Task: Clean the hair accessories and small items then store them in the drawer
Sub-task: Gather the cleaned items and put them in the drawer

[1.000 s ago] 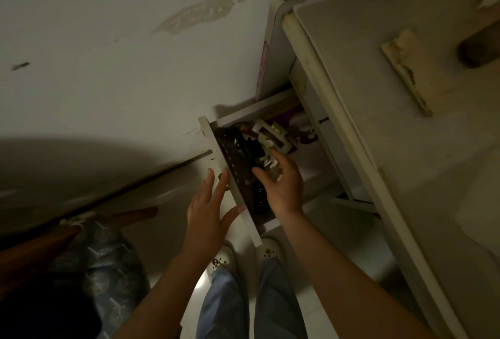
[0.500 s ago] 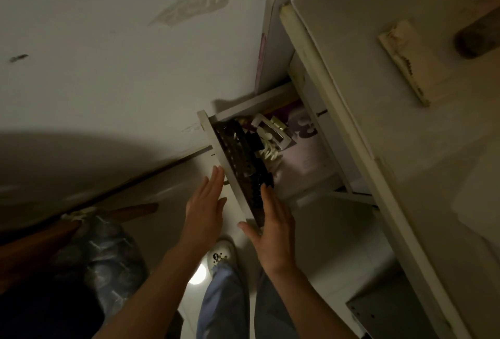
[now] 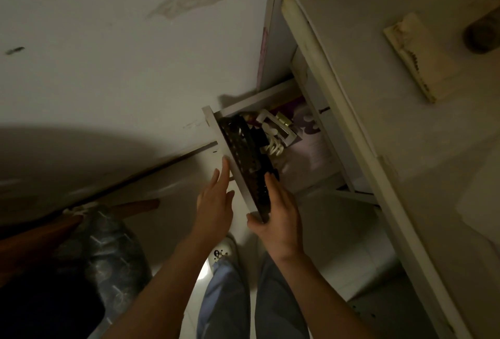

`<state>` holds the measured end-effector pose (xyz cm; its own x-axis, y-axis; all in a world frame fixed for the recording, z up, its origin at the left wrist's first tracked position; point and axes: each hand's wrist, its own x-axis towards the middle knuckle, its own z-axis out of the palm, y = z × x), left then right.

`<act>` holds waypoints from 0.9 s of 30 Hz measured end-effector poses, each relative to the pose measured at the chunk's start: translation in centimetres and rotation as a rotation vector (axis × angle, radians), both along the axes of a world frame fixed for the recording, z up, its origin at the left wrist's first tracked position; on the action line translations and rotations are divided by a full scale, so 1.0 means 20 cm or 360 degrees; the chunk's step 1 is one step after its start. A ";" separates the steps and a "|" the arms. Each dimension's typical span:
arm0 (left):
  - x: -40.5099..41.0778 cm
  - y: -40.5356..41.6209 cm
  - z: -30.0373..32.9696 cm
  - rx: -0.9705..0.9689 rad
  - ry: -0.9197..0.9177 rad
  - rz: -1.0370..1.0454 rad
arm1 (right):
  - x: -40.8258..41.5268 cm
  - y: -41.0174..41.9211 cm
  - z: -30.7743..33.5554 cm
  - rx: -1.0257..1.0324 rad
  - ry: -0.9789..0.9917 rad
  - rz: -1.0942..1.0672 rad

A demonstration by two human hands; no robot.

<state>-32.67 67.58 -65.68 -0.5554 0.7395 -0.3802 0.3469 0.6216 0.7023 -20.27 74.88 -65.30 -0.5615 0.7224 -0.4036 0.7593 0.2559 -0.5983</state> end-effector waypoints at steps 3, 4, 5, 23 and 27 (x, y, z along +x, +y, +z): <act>0.00 0.05 0.02 0.0017 -0.0068 -0.0054 | 0.03 0.02 -0.01 0.0088 0.0065 -0.0138; 0.00 0.08 0.02 0.0030 -0.0084 -0.0073 | 0.04 0.03 -0.01 0.0104 0.0078 -0.0175; 0.01 0.10 0.02 0.0049 -0.0106 -0.0089 | 0.05 0.05 0.00 0.0113 0.0075 -0.0197; 0.00 0.30 0.02 0.0041 -0.0131 -0.0362 | 0.08 -0.10 0.03 0.0613 -0.0031 0.0074; -0.10 0.26 -0.06 0.0078 0.0065 -0.0663 | 0.05 -0.21 -0.09 0.0566 -0.0421 0.0060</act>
